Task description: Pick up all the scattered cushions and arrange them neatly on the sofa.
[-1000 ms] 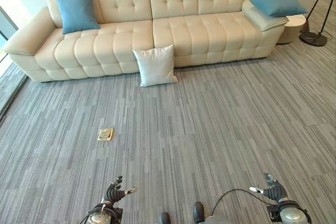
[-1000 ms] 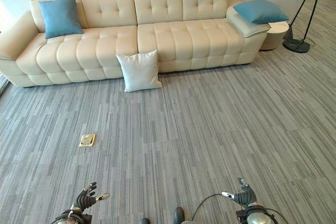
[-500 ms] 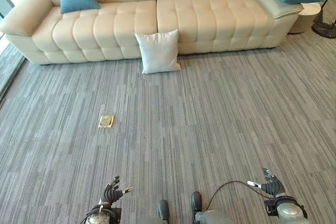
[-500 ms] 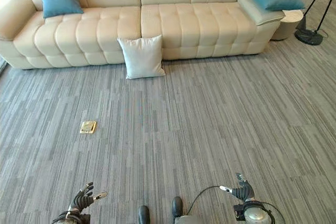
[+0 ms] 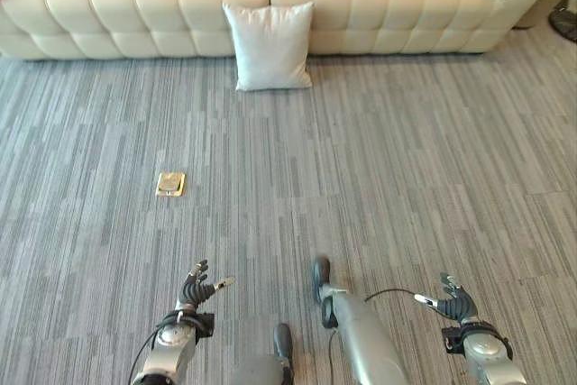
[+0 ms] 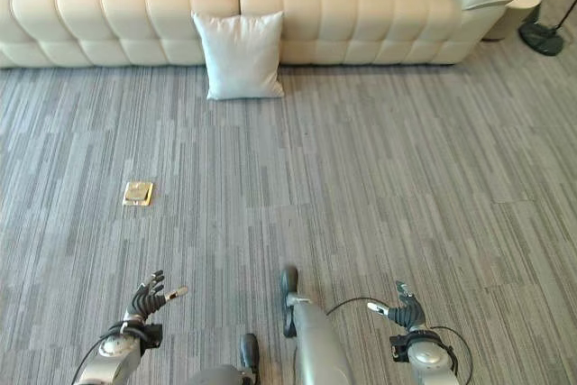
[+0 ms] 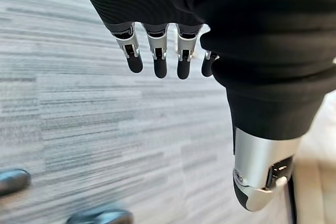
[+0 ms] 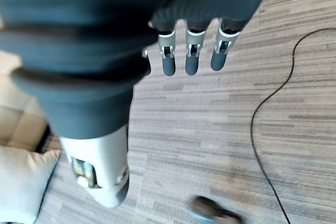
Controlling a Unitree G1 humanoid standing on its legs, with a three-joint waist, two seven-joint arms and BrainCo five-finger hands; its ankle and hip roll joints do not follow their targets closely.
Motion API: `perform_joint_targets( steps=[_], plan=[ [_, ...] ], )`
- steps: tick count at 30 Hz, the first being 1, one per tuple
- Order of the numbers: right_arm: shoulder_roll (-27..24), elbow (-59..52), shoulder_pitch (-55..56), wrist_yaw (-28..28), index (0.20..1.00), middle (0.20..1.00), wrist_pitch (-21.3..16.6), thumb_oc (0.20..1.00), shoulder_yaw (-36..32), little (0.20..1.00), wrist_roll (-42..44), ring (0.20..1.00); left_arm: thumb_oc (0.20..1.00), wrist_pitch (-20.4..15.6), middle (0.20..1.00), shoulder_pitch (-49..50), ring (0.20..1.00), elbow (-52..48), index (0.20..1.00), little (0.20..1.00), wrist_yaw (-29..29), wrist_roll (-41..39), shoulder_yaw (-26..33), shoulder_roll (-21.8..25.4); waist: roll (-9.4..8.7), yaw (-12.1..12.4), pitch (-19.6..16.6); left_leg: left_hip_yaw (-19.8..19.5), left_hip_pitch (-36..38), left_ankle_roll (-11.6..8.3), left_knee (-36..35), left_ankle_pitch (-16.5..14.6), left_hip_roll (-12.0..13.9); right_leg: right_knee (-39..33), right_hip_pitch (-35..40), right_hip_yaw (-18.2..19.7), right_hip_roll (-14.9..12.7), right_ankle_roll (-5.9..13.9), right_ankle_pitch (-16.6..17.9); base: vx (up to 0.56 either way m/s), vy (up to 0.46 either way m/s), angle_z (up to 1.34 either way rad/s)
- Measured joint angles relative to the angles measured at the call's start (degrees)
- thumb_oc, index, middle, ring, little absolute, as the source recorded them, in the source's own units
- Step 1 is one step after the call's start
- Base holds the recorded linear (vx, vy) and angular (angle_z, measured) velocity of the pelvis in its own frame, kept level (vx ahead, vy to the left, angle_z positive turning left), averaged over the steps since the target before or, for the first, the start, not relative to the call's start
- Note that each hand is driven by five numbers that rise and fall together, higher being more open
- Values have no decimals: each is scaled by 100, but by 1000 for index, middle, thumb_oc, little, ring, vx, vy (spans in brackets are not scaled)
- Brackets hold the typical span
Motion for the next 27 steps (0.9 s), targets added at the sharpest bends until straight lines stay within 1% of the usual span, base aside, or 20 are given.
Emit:
perform_joint_targets(
  steps=[1, 2, 3, 4, 5, 6, 7, 10, 12, 13, 14, 15, 17, 18, 20, 21, 23, 25, 26, 27],
  plan=[
    [-6, 13, 55, 1, 1000, 1000, 6, 1000, -1, 1000, 0, 1000, 1000, 6, 1000, 75, 1000, 4, 1000, 1000, 4, 0, -44, -23, 54, -34, 28, -78, 383, -67, -67, -33, -6, -127, 51, -43, -2, -180, 218, 471, -337, 81],
    [-10, 5, 154, 16, 1000, 1000, -16, 1000, 1, 1000, 0, 1000, 1000, 4, 1000, 221, 1000, -39, 1000, 1000, -12, 13, -45, -26, 120, -62, 56, -134, 627, -258, -71, -113, -27, 68, 129, -23, -20, -208, 236, 464, -338, 93],
    [3, -73, 313, 27, 1000, 1000, -16, 1000, -38, 1000, 1, 1000, 1000, 3, 1000, 305, 1000, -44, 1000, 1000, -21, 14, -76, -35, 47, -90, -18, -279, 842, -414, 0, -196, -79, 156, 412, 70, -153, -310, 189, 272, -305, 92],
    [-8, 80, 349, 29, 1000, 1000, -54, 1000, -114, 1000, -2, 1000, 1000, -24, 1000, 288, 1000, 90, 1000, 1000, -37, 14, -99, -135, 119, -137, -31, -337, 941, -617, 315, -297, -90, 405, 465, 90, -249, -531, 662, 268, -250, 110],
    [-110, 115, 334, 37, 1000, 1000, 26, 1000, -105, 1000, 3, 1000, 1000, -14, 1000, 342, 1000, 130, 1000, 1000, -64, 13, -208, -288, 389, -148, -182, -193, 675, -794, 948, -205, 32, 600, 512, 72, -212, -665, 880, 400, -335, 82],
    [-139, 112, 254, 41, 1000, 1000, 24, 1000, -83, 1000, 4, 1000, 1000, -19, 1000, 437, 1000, 110, 1000, 1000, -97, -16, -231, -326, 490, -153, -223, -99, 571, -1008, 1252, -65, 110, 598, 607, 31, -147, -853, 887, 427, -302, 45],
    [-144, 23, 0, 43, 1000, 1000, 13, 1000, -84, 1000, 10, 1000, 1000, -11, 1000, 469, 1000, 93, 1000, 1000, -116, -231, -200, -385, 565, -143, -226, 211, 151, -1433, 2335, 375, 315, 507, 874, 2, -5, -1179, 761, 342, -211, 2],
    [-158, -194, -177, 29, 1000, 1000, -150, 1000, -88, 1000, 103, 1000, 1000, -10, 1000, 440, 1000, 61, 1000, 1000, -177, -386, -220, -346, 494, -94, -227, 862, -252, -1357, 3116, 316, 772, 278, 1512, 105, 192, -1349, 459, 364, -179, -4],
    [-149, -189, -266, 18, 1000, 1000, -141, 1000, -89, 1000, 109, 1000, 1000, -30, 1000, 381, 1000, -27, 1000, 1000, -187, -385, -267, -274, 327, -45, -220, 1116, -499, -1236, 3181, 210, 809, 79, 1853, 175, 210, -1345, 402, 307, -84, -20],
    [-175, -240, -316, 11, 1000, 1000, -169, 1000, -85, 1000, 114, 1000, 1000, -58, 1000, 303, 1000, -22, 1000, 1000, -236, -386, -272, -216, 179, -2, -239, 1390, -1013, -1172, 2830, 166, 813, -44, 2139, 298, 201, -1346, 411, 245, -40, -31],
    [-175, -288, -316, 7, 1000, 1000, -163, 1000, -88, 1000, 115, 1000, 1000, -48, 1000, 284, 1000, -49, 1000, 1000, -245, -384, -272, -191, 136, -17, -226, 1411, -1223, -1153, 2625, 173, 803, -114, 2290, 369, 196, -1303, 342, 499, -75, -39],
    [-173, -253, -255, 2, 1000, 1000, -113, 1000, -84, 1000, 117, 1000, 1000, -46, 1000, 281, 1000, -117, 1000, 1000, -278, -382, -265, -148, 39, 2, -213, 1436, -1379, -1091, 1947, 220, 741, -324, 2608, 451, 195, -1275, 276, 256, -32, -17],
    [-150, -205, -217, -29, 1000, 1000, -112, 1000, -88, 1000, 119, 1000, 1000, -20, 1000, 289, 1000, -128, 1000, 1000, -303, -377, -264, -111, -10, 1, -222, 1419, -1668, -1084, 1115, 345, 686, -620, 2996, 560, 206, -1146, 144, 440, -46, -22],
    [-168, -106, -202, -35, 1000, 1000, -102, 1000, -73, 1000, 124, 1000, 1000, -5, 1000, 308, 1000, -126, 1000, 1000, -308, -372, -270, -115, 15, 24, -210, 1389, -1869, -1022, 573, 705, 684, -741, 3215, 583, 282, -1118, 132, 633, -51, -34],
    [-161, 22, -212, -47, 1000, 1000, -81, 1000, -76, 1000, 125, 1000, 1000, 26, 1000, 376, 1000, -116, 1000, 1000, -326, -365, -259, -128, 77, 118, -239, 1104, -1947, -1060, -173, 1072, 658, -768, 3408, 747, 380, -922, -71, 475, -1, -47],
    [-136, 182, -183, -58, 1000, 1000, -22, 1000, -73, 1000, 125, 1000, 1000, 27, 1000, 444, 1000, -80, 1000, 1000, -337, -365, -255, -125, 117, 141, -246, 956, -2092, -1069, -487, 1277, 624, -767, 3624, 814, 473, -1000, -211, 307, 39, -36],
    [-143, 209, -69, -73, 1000, 1000, 15, 1000, -69, 1000, 103, 1000, 1000, 83, 1000, 525, 1000, -2, 1000, 1000, -336, -366, -256, -145, 150, 260, -305, 909, -2240, -945, -416, 1495, 600, -752, 3933, 1052, 522, -1051, -447, 493, 97, -61],
    [-144, 210, -50, -70, 1000, 1000, 26, 1000, -66, 1000, 97, 1000, 1000, 111, 1000, 678, 1000, -3, 1000, 1000, -336, -366, -221, -154, 137, 359, -356, 854, -2245, -837, -162, 1542, 564, -756, 4127, 1309, 491, -986, -641, 421, 112, -76],
    [-163, 190, 65, -65, 1000, 1000, 35, 1000, -75, 1000, 93, 1000, 1000, 140, 1000, 806, 1000, 11, 1000, 1000, -342, -365, -228, -164, 189, 388, -475, 774, -2138, -632, -64, 1609, 498, -717, 4291, 1451, 481, -879, -826, 611, 217, -52],
    [-76, 179, 145, -51, 1000, 1000, 90, 1000, -57, 1000, 88, 1000, 1000, 144, 1000, 850, 1000, 23, 1000, 1000, -333, -361, -197, -126, 30, 383, -568, 856, -2012, -420, 5, 1784, 340, -622, 4470, 1503, 270, -729, -992, 516, 207, -54]
  ],
)
